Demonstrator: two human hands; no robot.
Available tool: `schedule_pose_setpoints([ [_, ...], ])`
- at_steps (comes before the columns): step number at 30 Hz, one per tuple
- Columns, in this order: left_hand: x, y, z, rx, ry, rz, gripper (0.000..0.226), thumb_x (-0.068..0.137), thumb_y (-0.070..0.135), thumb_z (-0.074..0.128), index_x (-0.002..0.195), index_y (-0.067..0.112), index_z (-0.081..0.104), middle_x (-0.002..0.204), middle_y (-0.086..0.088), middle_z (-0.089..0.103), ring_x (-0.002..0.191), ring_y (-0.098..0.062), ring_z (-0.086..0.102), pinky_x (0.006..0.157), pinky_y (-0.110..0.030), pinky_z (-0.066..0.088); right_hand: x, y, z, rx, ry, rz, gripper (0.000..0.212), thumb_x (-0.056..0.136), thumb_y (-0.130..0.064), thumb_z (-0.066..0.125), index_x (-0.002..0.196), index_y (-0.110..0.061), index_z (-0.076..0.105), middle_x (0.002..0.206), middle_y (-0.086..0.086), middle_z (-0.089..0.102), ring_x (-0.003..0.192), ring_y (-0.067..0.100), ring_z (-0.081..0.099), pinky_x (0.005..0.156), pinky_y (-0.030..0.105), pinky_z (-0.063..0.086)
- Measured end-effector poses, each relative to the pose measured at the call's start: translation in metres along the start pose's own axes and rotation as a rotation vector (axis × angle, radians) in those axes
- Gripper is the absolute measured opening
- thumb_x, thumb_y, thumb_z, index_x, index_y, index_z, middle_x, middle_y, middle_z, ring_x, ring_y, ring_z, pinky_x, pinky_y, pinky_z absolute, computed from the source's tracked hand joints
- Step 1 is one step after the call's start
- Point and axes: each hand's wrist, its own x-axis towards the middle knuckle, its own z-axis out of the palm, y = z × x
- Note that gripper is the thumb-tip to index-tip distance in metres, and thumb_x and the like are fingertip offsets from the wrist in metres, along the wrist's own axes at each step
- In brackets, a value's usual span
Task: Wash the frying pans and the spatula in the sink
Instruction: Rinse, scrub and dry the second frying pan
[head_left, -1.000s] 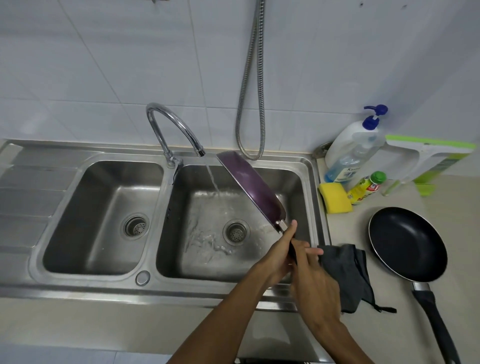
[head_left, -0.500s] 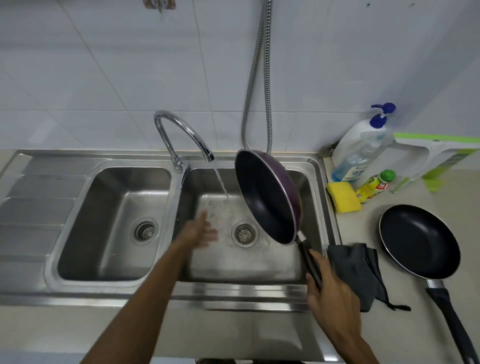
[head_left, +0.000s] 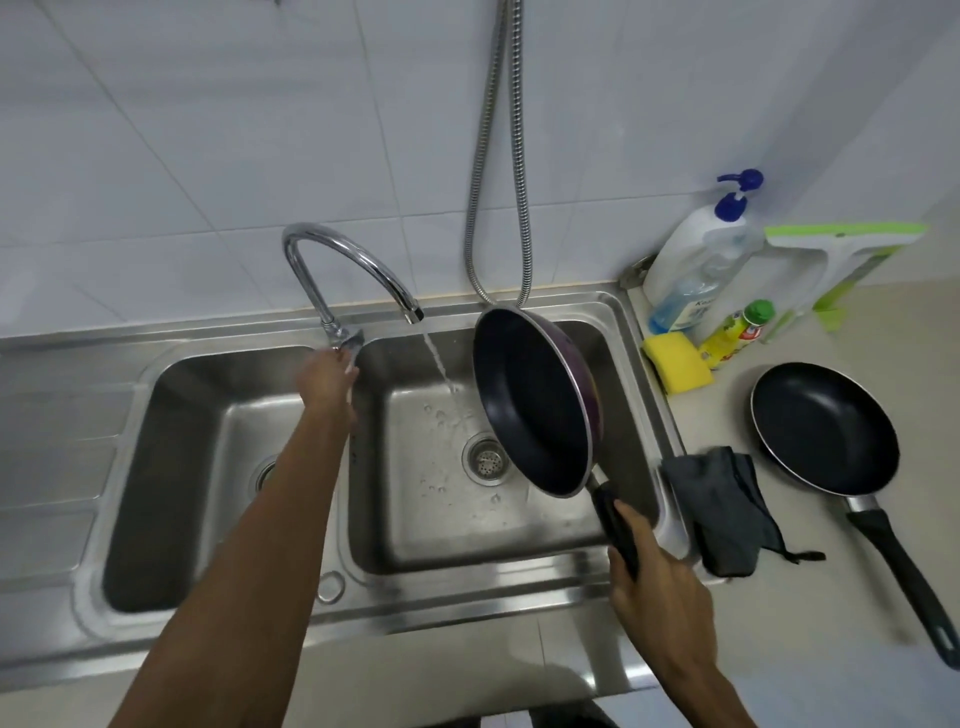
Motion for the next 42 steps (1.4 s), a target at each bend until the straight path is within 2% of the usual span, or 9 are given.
schedule_pose_setpoints([
  [5,0.008,0.042,0.029,0.208,-0.022,0.122,0.03,0.1,0.008,0.042,0.075,0.023,0.046,0.075,0.006,0.049,0.075,-0.015,0.054,0.095,-0.042,0.049,-0.004,-0.014,0.004,0.008,-0.013,0.037,0.063,0.097,-0.031,0.063,0.15,-0.037,0.029,0.07,-0.011,0.058,0.061,0.012,0.06,0.059,0.027,0.049],
  [12,-0.029,-0.029,-0.008,0.633,-0.154,0.26,0.02,0.095,0.032,0.045,0.094,0.018,0.06,0.098,-0.008,0.062,0.083,-0.02,0.059,0.072,-0.032,0.049,-0.016,-0.031,0.015,0.024,0.028,0.055,0.059,0.095,-0.025,0.065,0.145,-0.034,0.035,0.077,-0.004,0.069,0.068,0.022,0.067,0.058,0.034,0.049],
  [15,-0.113,-0.104,-0.003,0.663,-0.442,-0.033,0.022,0.1,0.033,0.054,0.099,0.014,0.064,0.1,-0.009,0.069,0.083,-0.018,0.064,0.069,-0.031,0.05,-0.02,-0.036,0.023,0.153,0.0,0.116,0.058,0.094,-0.029,0.066,0.139,-0.037,0.031,0.082,-0.002,0.071,0.073,0.026,0.069,0.066,0.044,0.057],
  [20,-0.199,-0.179,0.035,0.513,-0.878,-0.581,0.07,0.077,0.083,0.055,0.099,0.019,0.073,0.093,-0.002,0.073,0.088,-0.014,0.066,0.085,-0.032,0.054,-0.023,-0.047,0.027,0.394,0.002,0.227,0.022,0.1,-0.025,0.053,0.116,-0.033,0.039,0.083,0.004,0.073,0.082,0.031,0.069,0.073,0.047,0.054],
  [23,-0.196,-0.19,0.056,0.162,-0.738,-0.771,0.088,0.066,0.08,0.07,0.124,0.013,0.071,0.12,-0.012,0.071,0.1,-0.02,0.067,0.081,-0.032,0.056,-0.019,-0.049,0.029,0.514,-0.09,0.277,0.01,0.103,-0.022,0.04,0.108,-0.026,0.048,0.091,0.008,0.072,0.081,0.027,0.068,0.074,0.047,0.055],
  [25,-0.192,-0.19,0.064,0.103,-0.659,-0.797,0.082,0.068,0.076,0.072,0.117,0.01,0.073,0.109,-0.008,0.074,0.097,-0.022,0.071,0.073,-0.031,0.058,-0.018,-0.05,0.03,0.565,-0.129,0.262,0.016,0.103,-0.022,0.037,0.108,-0.028,0.051,0.094,0.004,0.071,0.082,0.023,0.068,0.075,0.046,0.056],
  [30,-0.206,-0.197,0.081,0.184,-0.242,-0.346,0.033,0.085,0.038,0.076,0.077,0.009,0.061,0.067,-0.006,0.064,0.062,-0.02,0.064,0.059,-0.03,0.053,-0.008,-0.045,0.024,0.627,-0.164,0.151,0.028,0.103,-0.019,0.039,0.108,-0.037,0.06,0.095,-0.003,0.072,0.087,0.012,0.068,0.082,0.042,0.056],
  [37,-0.232,-0.207,0.09,0.081,-0.218,-0.255,0.034,0.09,0.034,0.074,0.082,0.007,0.057,0.055,0.0,0.047,0.042,-0.011,0.04,0.039,-0.022,0.038,0.041,0.075,-0.014,0.012,0.339,-0.295,0.036,0.098,-0.021,0.051,0.131,-0.012,0.064,0.124,0.009,0.069,0.113,0.028,0.063,0.091,0.043,0.051],
  [42,-0.254,-0.207,0.094,0.123,-0.189,-0.207,0.048,0.083,0.047,0.078,0.069,0.013,0.048,0.051,0.001,0.041,0.042,-0.012,0.037,0.038,-0.023,0.034,0.085,0.147,-0.006,-0.291,0.203,-0.239,0.063,0.097,-0.046,0.049,0.153,-0.021,0.041,0.158,0.01,0.04,0.143,0.041,0.038,0.107,0.061,0.033],
])
